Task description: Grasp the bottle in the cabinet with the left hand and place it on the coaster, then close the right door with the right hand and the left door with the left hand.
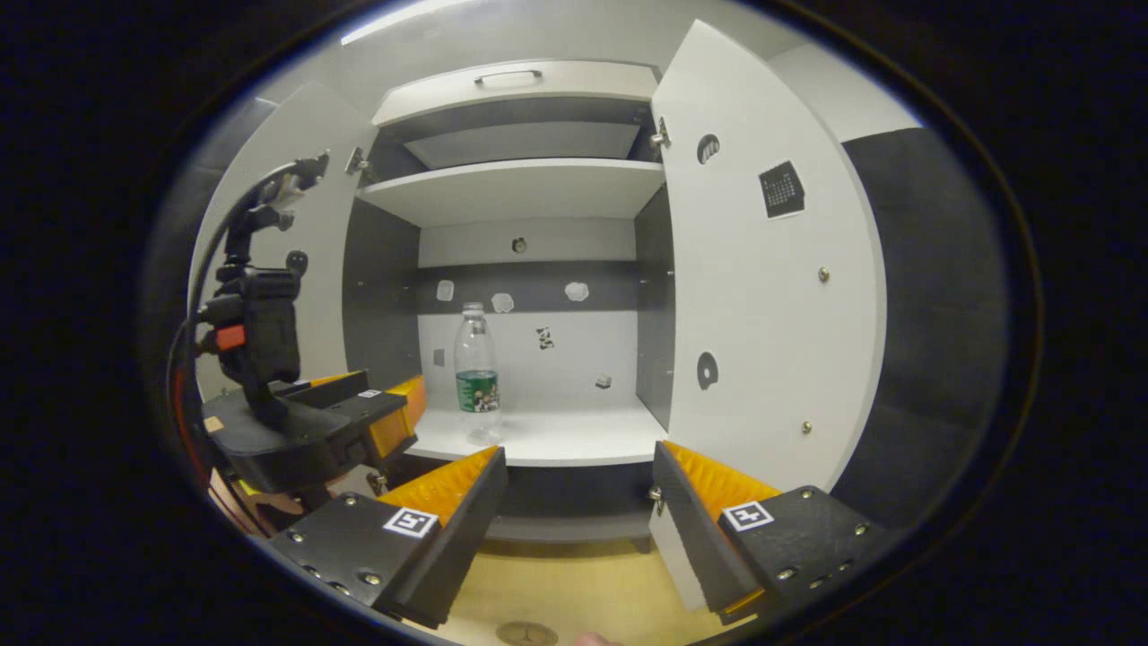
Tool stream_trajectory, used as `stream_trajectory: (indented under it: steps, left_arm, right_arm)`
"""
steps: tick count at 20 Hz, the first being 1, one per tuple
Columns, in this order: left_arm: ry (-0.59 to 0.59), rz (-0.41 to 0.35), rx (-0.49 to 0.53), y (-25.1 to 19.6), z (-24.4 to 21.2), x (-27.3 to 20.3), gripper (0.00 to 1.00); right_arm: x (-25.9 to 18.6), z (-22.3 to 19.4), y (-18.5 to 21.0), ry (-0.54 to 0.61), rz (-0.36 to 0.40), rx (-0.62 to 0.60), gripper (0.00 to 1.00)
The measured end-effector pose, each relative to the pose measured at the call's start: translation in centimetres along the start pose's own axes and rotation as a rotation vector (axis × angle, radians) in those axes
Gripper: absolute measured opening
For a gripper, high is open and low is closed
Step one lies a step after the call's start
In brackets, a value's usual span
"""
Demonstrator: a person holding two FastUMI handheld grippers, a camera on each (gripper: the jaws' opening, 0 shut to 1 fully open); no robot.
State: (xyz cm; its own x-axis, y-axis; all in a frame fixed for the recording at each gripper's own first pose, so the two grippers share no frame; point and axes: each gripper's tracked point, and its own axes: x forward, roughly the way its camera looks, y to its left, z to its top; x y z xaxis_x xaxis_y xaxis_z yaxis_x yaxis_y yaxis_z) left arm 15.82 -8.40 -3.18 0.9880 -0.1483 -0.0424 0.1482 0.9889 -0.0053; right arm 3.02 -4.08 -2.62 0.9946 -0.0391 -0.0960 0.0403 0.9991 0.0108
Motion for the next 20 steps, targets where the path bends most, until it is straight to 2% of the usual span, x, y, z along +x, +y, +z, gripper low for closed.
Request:
stream_trajectory:
  steps: [9,10,12,14,17,19,20]
  left_arm:
    - [0.031,-0.058,-0.025,-2.1,-1.3,8.2,0.96]
    - [0.029,-0.059,-0.027,-2.1,-1.2,8.8,0.96]
    - [0.022,-0.058,-0.024,-2.2,-1.1,10.1,1.00]
    - [0.020,-0.059,-0.018,-2.2,-1.0,11.6,0.96]
    - [0.019,-0.056,-0.025,-2.2,-0.8,13.4,0.96]
    - [0.023,-0.058,-0.029,-2.3,-0.7,14.5,0.96]
    - [0.034,-0.055,-0.024,-2.1,-1.0,14.8,0.96]
  right_arm:
    - [1.2,-0.6,-2.8,0.046,-0.083,-0.012,1.00]
    - [1.3,-0.8,-3.0,0.053,-0.088,-0.011,0.96]
    - [1.6,-1.0,-3.3,0.064,-0.098,-0.010,0.96]
    - [1.7,-1.1,-3.5,0.067,-0.108,-0.014,1.00]
    - [1.7,-1.3,-3.6,0.076,-0.114,-0.022,1.00]
    - [1.7,-1.5,-3.9,0.083,-0.120,-0.025,0.96]
    - [1.6,-1.7,-4.0,0.087,-0.122,-0.027,1.00]
